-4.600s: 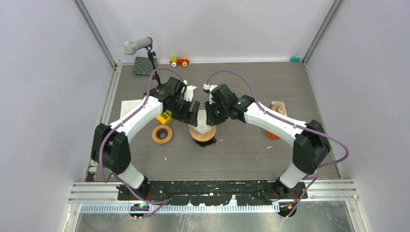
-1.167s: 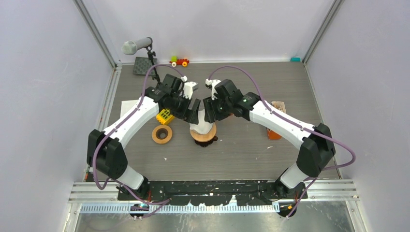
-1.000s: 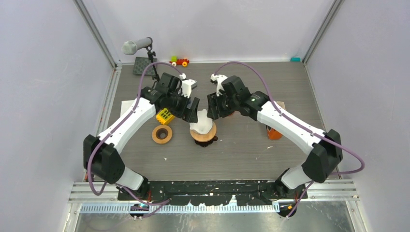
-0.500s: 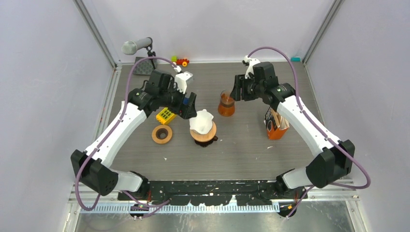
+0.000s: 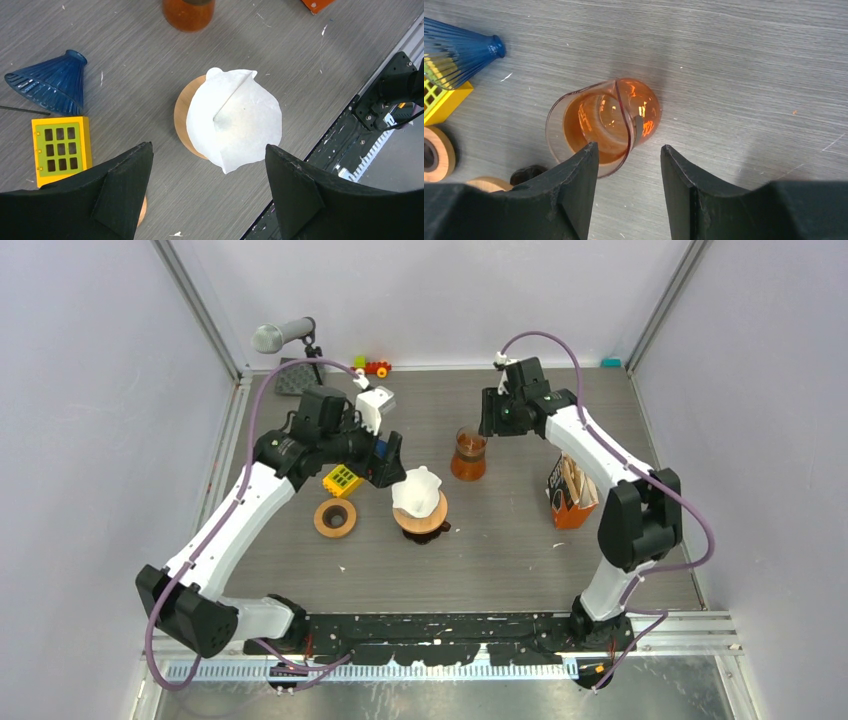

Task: Place the coffee filter in the dripper
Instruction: Move the coffee server to the center of the board.

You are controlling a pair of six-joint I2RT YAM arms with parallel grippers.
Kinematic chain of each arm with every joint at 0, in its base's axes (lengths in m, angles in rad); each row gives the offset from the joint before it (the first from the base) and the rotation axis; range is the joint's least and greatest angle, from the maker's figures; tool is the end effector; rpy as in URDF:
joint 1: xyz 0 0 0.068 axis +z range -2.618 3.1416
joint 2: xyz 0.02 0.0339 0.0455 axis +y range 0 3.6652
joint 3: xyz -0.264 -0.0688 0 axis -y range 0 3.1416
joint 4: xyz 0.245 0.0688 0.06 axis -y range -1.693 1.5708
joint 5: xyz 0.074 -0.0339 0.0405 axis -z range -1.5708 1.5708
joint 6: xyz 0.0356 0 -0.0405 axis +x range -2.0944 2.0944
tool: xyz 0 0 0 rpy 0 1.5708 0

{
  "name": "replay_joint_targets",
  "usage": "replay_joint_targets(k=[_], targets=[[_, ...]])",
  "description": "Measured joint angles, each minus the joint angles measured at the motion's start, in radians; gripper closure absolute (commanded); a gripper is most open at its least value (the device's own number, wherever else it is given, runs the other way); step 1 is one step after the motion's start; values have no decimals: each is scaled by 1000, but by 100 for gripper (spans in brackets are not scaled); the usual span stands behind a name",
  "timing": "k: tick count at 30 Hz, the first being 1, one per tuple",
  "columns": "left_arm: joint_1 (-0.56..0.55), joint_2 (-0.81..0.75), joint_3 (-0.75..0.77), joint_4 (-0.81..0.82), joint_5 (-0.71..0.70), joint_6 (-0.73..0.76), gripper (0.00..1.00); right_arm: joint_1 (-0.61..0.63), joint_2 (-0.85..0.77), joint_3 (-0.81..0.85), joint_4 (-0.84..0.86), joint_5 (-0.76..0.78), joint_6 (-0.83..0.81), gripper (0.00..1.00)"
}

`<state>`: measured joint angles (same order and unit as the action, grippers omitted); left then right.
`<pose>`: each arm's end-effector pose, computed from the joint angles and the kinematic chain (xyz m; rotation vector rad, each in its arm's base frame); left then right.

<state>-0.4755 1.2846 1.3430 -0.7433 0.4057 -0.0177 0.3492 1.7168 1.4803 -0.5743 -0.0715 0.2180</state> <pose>0.2329 -0.1357 0.3735 0.7335 2.1686 -0.7183 0.3619 0.1345 0.2962 -0.1922 2.4005 0.3518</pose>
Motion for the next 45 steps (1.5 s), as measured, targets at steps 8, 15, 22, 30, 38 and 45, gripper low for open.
replay_joint_targets(k=[8, 15, 22, 30, 38, 45], targets=[[0, -19, -47, 24, 4, 0, 15, 0, 110, 50, -5, 3, 18, 52], [0, -36, -63, 47, 7, 0, 15, 0, 142, 51, -11, 11, 21, 61], [0, -36, -63, 55, 7, -1, 15, 0, 146, 51, -11, 15, 21, 74], [0, -33, -63, 54, 7, 0, 15, 0, 146, 51, -12, 37, 8, 91], [0, -29, -63, 50, -4, 17, 14, -3, 89, -14, -28, 34, -14, 99], [0, -10, -48, 44, -45, 39, 13, -3, -27, -126, -78, 31, -49, 99]])
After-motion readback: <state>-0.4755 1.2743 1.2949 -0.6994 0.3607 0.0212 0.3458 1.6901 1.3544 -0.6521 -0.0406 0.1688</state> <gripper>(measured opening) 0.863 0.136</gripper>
